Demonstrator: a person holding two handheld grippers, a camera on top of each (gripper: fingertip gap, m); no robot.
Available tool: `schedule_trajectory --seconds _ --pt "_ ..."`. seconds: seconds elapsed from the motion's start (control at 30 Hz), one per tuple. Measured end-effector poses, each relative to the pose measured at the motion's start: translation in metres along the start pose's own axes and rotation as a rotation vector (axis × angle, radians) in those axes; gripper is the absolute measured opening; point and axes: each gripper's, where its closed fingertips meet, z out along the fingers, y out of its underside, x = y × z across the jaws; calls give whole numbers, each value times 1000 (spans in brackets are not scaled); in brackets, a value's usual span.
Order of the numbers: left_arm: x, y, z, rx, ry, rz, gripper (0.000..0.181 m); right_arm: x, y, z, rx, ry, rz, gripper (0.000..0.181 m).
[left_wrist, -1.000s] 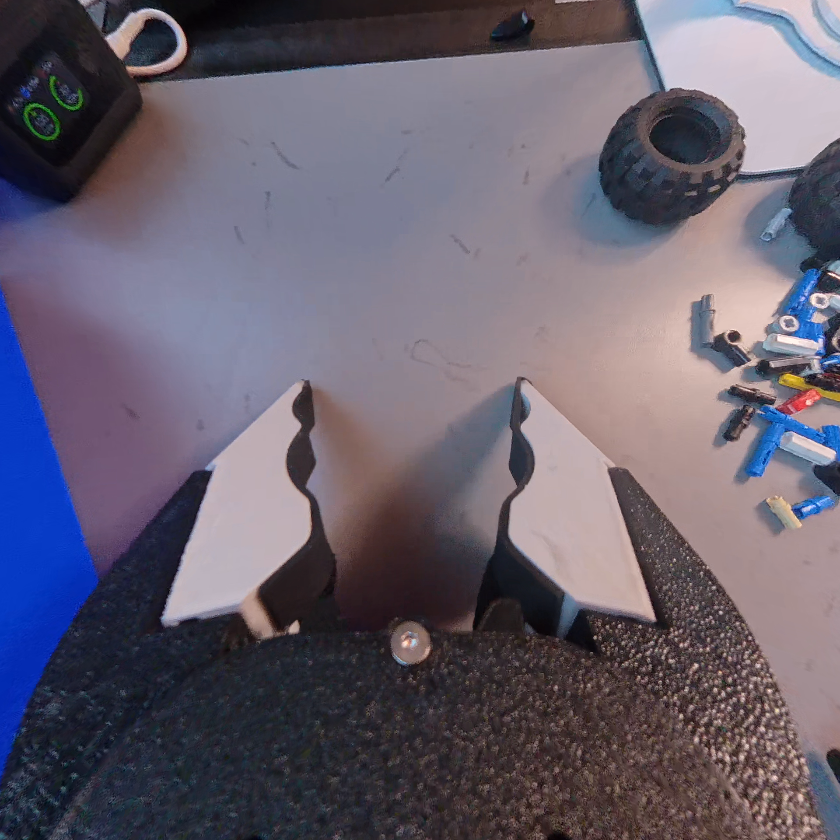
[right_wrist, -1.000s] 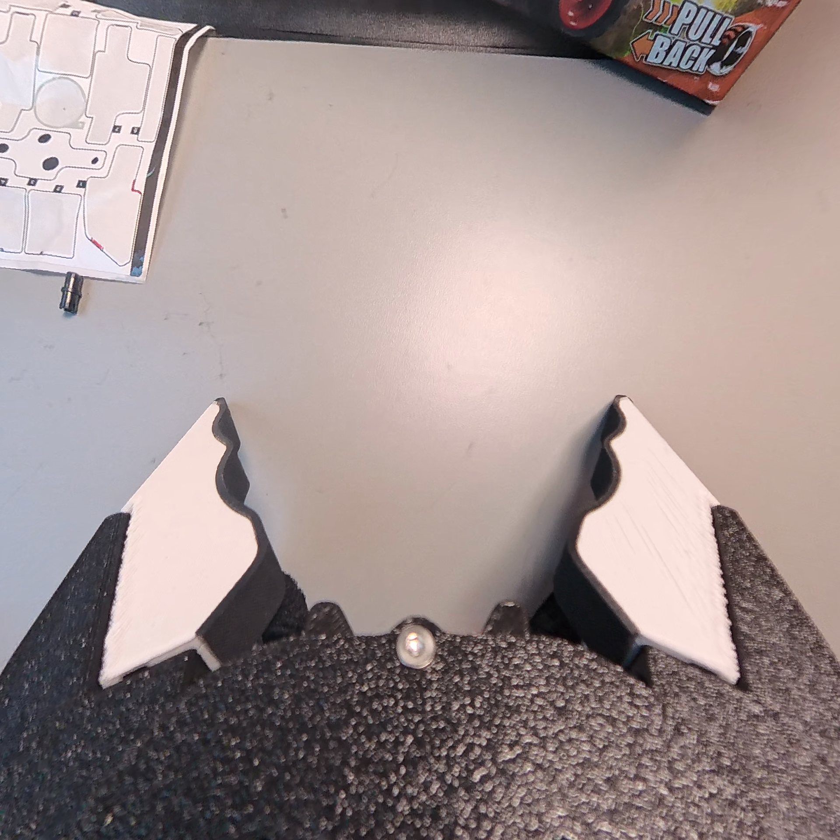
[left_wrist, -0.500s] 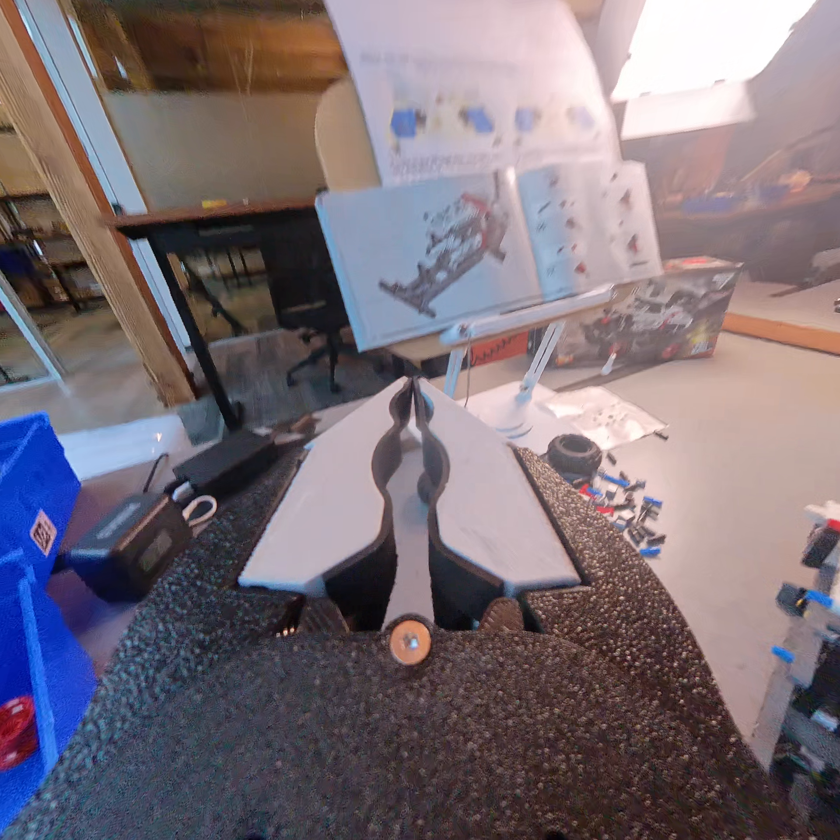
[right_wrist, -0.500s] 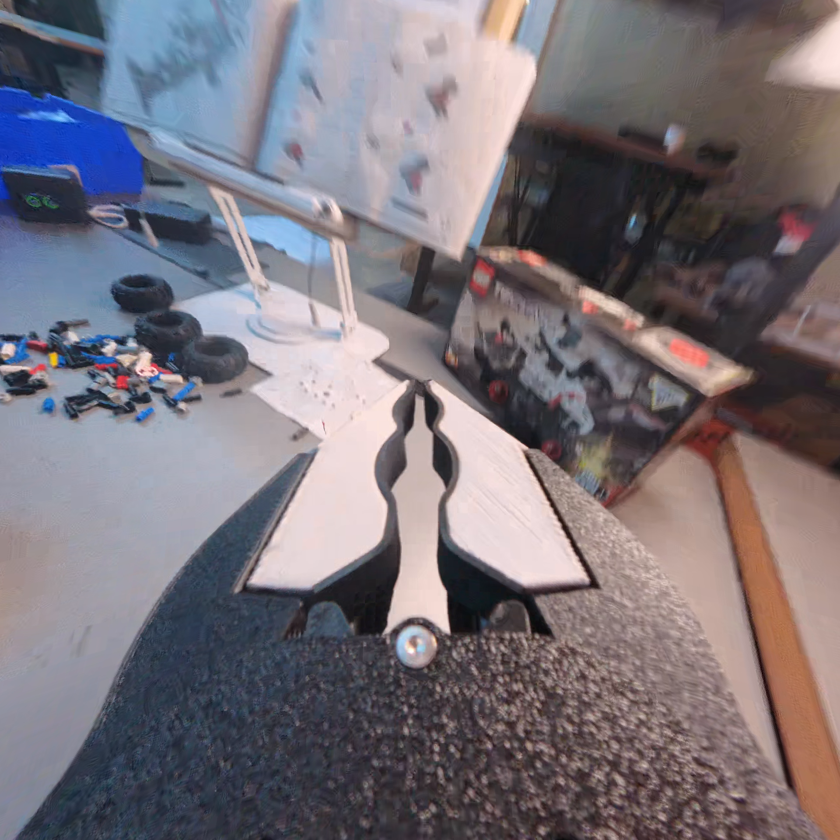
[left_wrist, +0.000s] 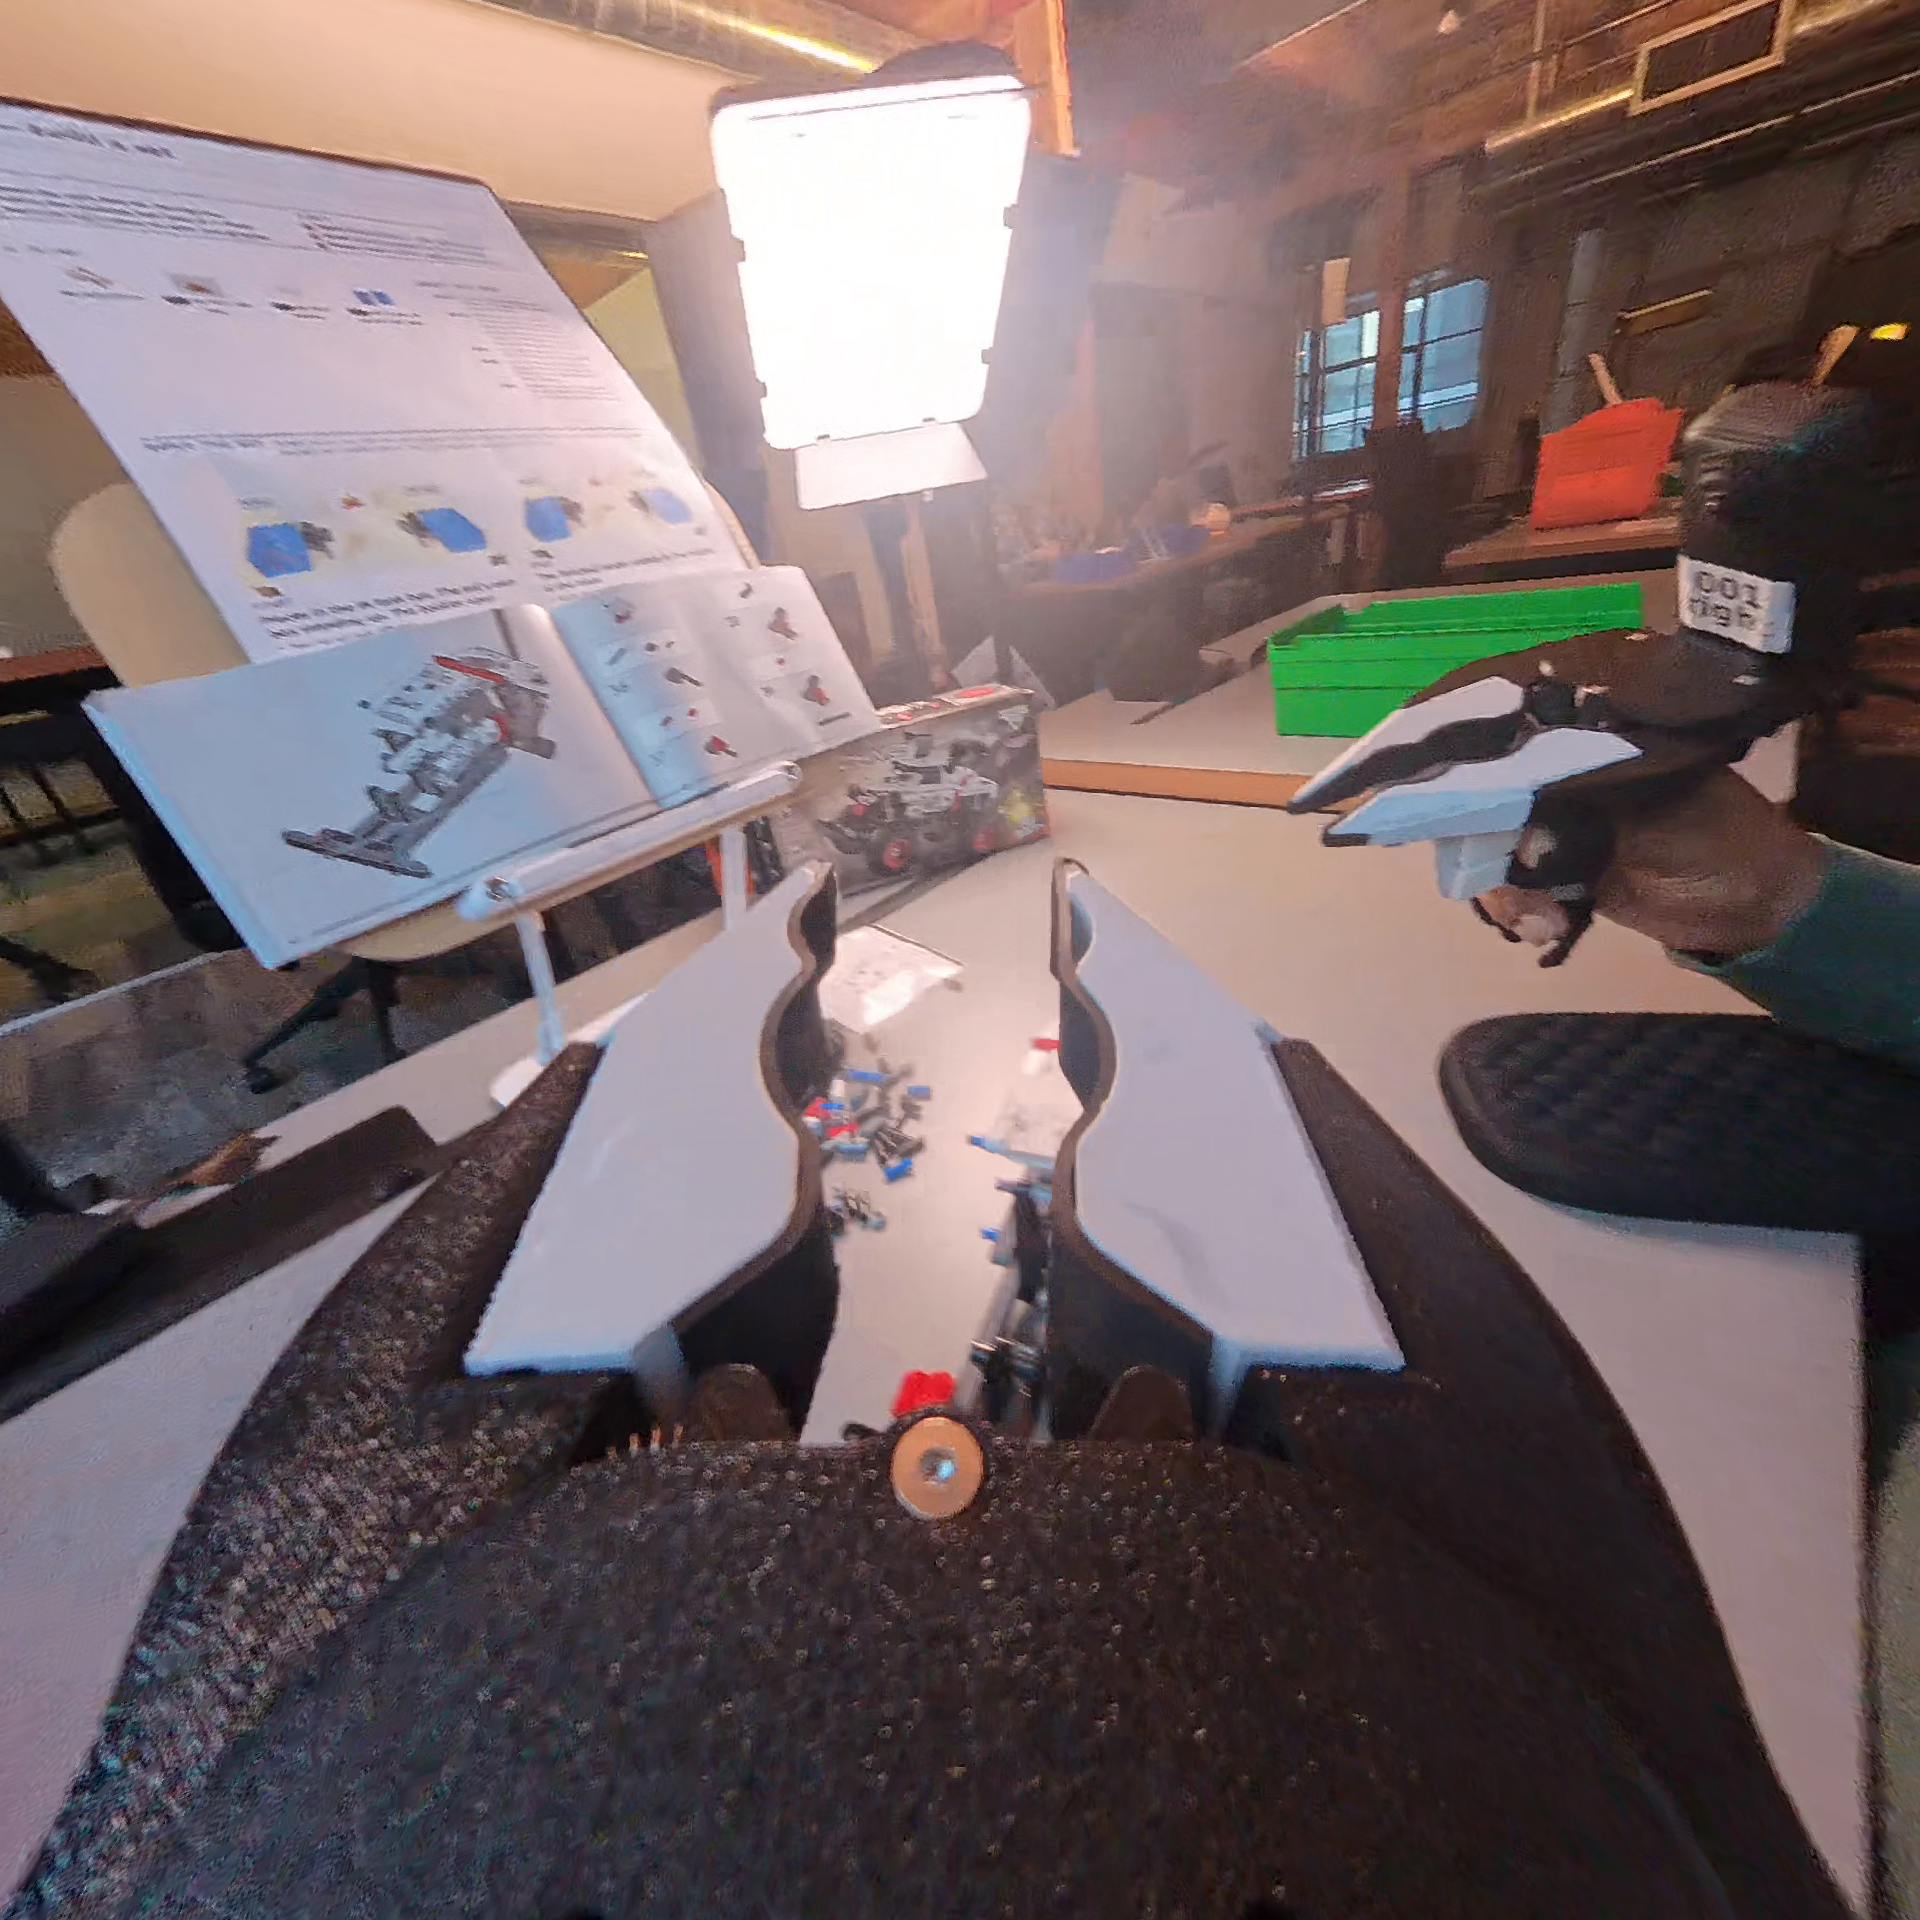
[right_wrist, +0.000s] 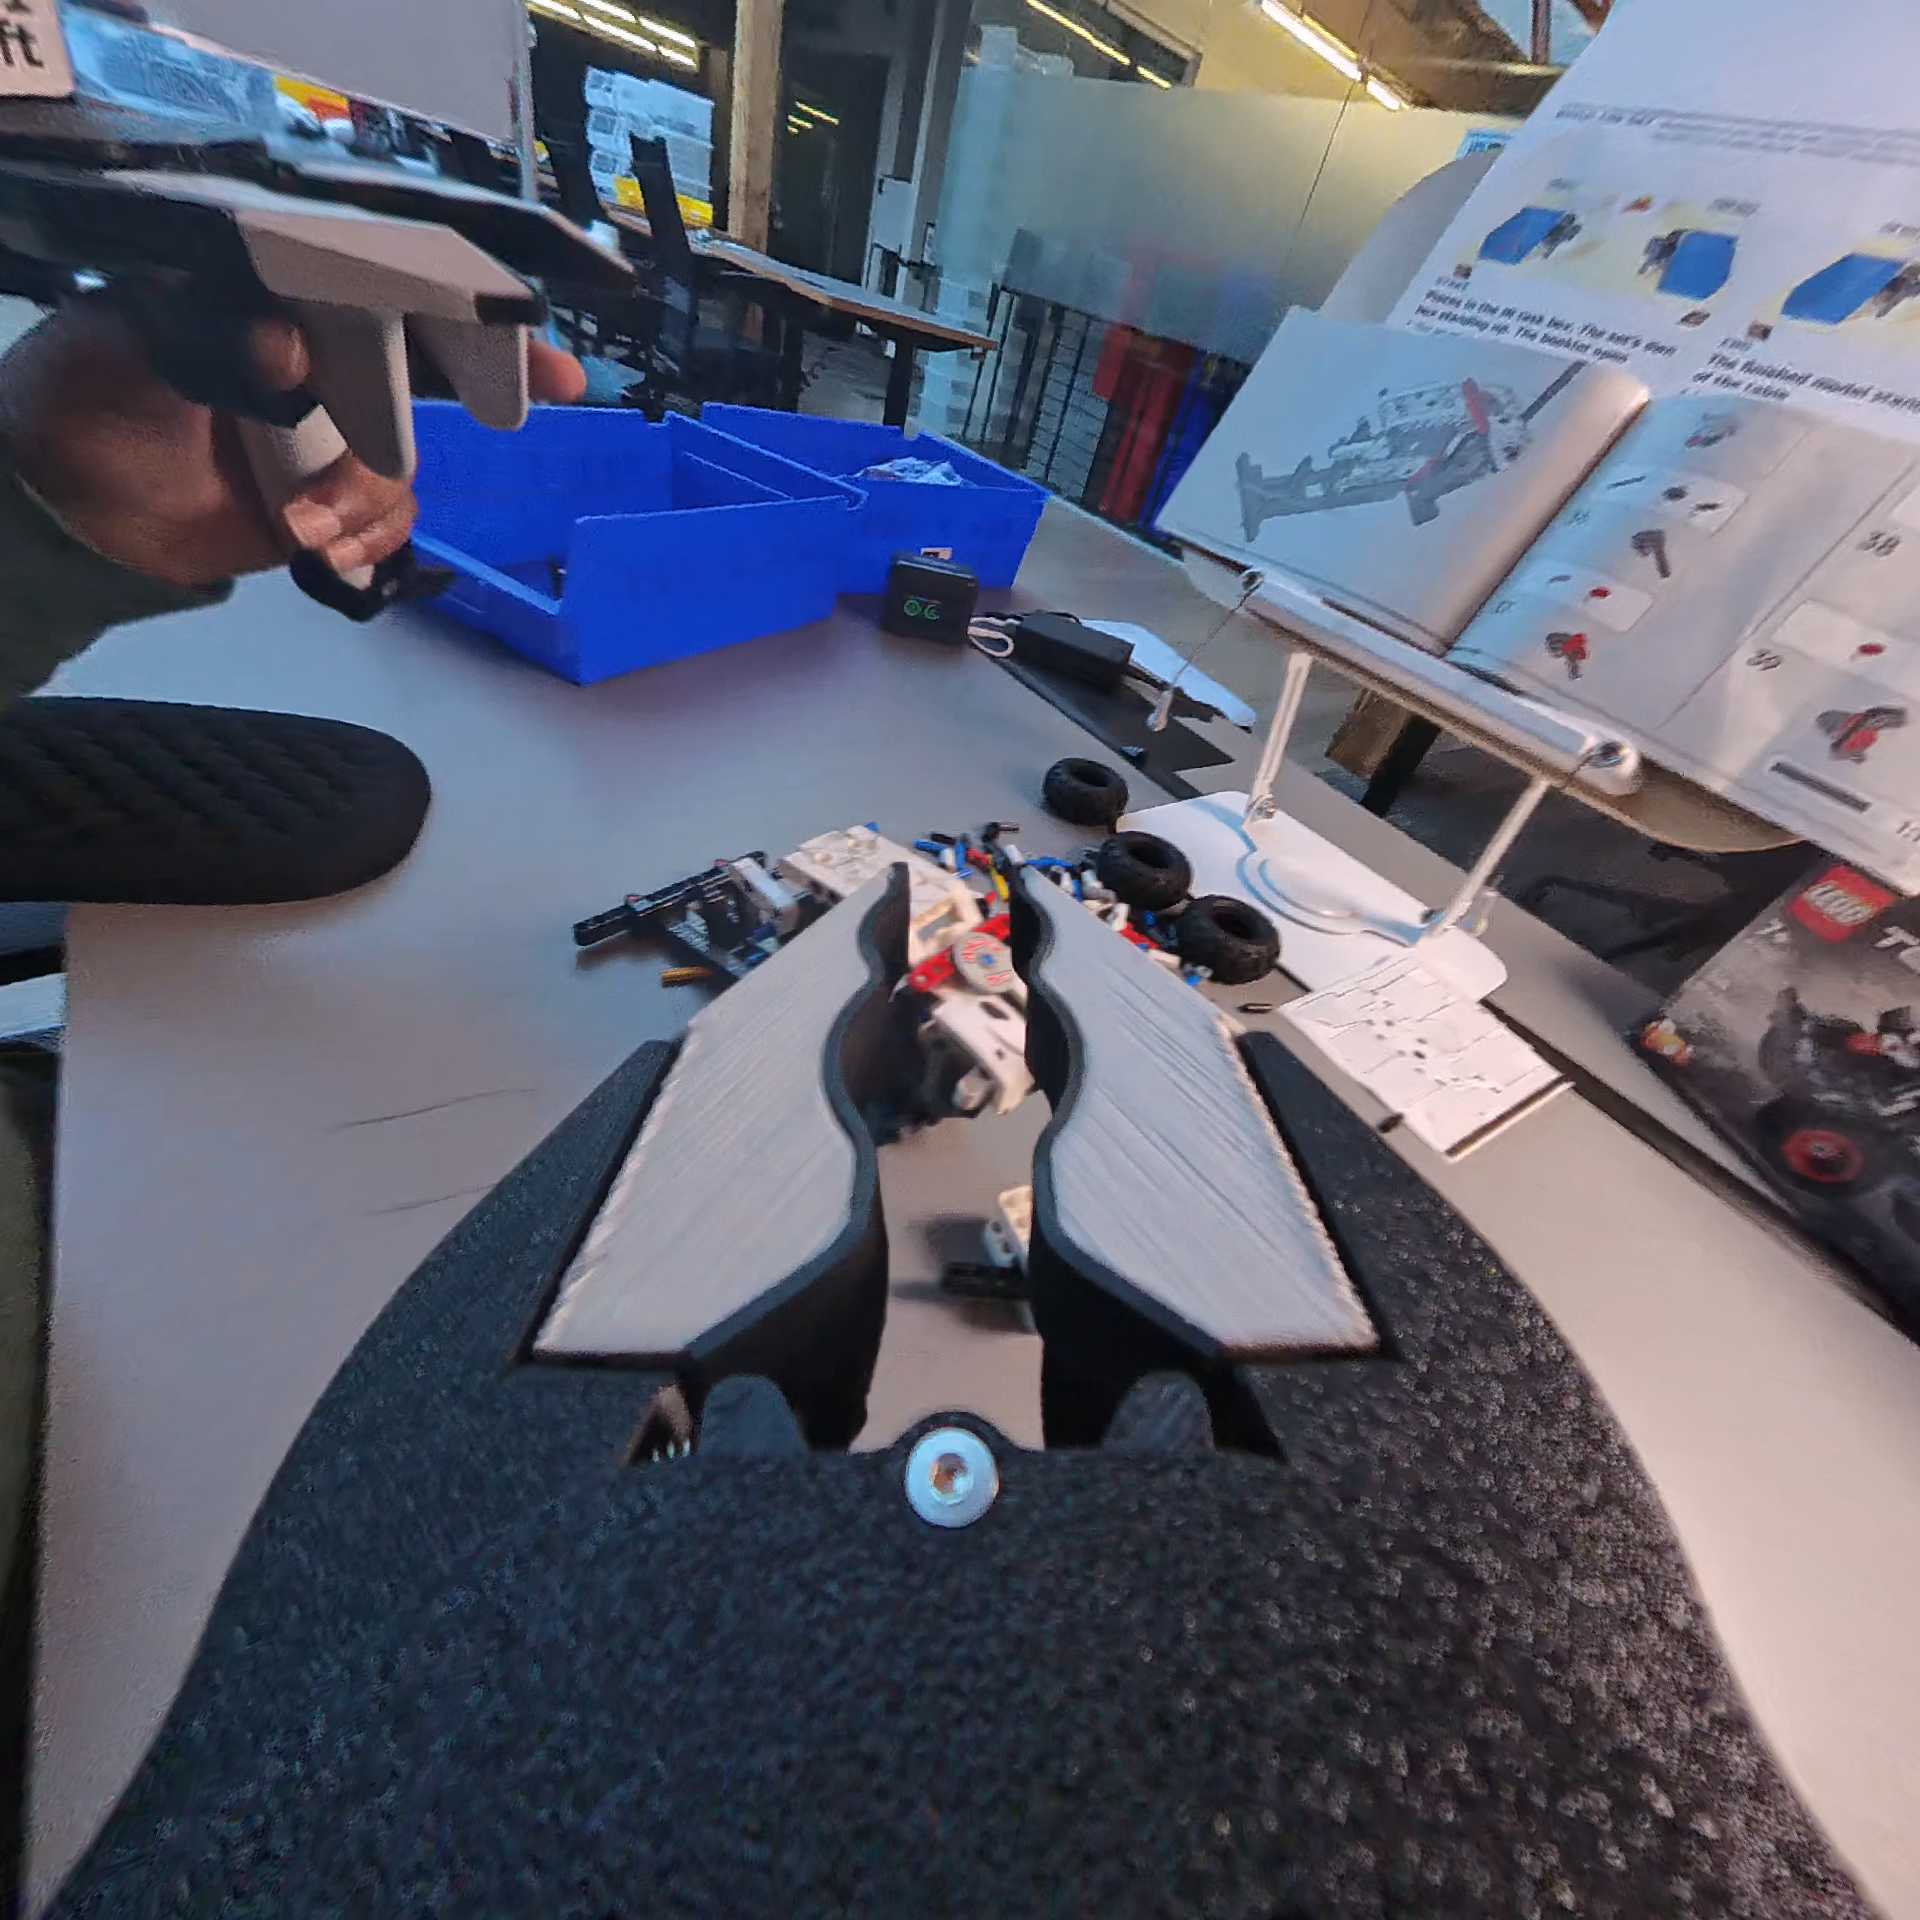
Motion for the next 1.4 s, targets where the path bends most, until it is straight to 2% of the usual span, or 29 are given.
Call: schedule_trajectory --seconds 0.07,0.1,0.17,0.23,0.27,0.33,0.4,0.43,0.53,0.67,0.7,0.8,0.87,0.93,1.0,1.03,1.1,1.17,1.23,1.3,1.4 --pt "36 16 -8 -19 53 -49 31 -28 3 -1 10 -38 52 30" --pt "55 25 -10 -37 86 -70 32 -45 7 2 -8 -58 61 43" --pt "90 46 -11 -85 152 -97 40 -75 17 14 -60 -69 73 90" --pt "124 64 -8 -128 243 -152 59 -110 22 27 -72 -129 61 105" --pt "134 69 -6 -138 267 -196 64 -123 23 32 -72 -139 32 115" --pt "144 73 -3 -126 296 -317 63 -146 23 39 -64 -161 -36 119" --pt "152 72 -2 -102 348 -435 58 -165 22 43 -53 -179 -97 115" --pt "152 75 -3 -120 357 -454 51 -171 24 43 -51 -183 -130 102" --pt "155 80 -6 -160 379 -464 49 -179 22 43 -9 -172 -202 95" --pt "161 84 -8 -206 475 -606 50 -197 15 39 50 -237 -305 82" --pt "163 84 -8 -209 508 -649 51 -200 13 38 66 -243 -304 83" --pt "175 75 -14 -174 632 -733 32 -203 9 34 104 -289 -285 78" --pt "179 72 -14 -151 670 -790 28 -204 5 31 127 -317 -258 75" --pt "179 68 -15 -126 704 -830 32 -204 6 31 121 -328 -263 74" --pt "180 61 -20 -102 785 -913 59 -200 12 34 92 -310 -280 70" --pt "177 62 -18 -95 778 -942 58 -201 14 34 81 -320 -281 66" --pt "168 64 -12 -62 704 -958 47 -210 23 37 42 -327 -346 63" --pt "168 68 -8 -69 684 -949 2 -220 26 41 53 -311 -433 64" --pt "175 68 -12 -97 729 -944 0 -219 23 41 73 -300 -418 53" --pt "177 71 -11 -105 714 -940 0 -219 23 39 75 -320 -388 48" --pt "183 69 -14 -96 728 -939 0 -230 22 34 104 -370 -350 61"
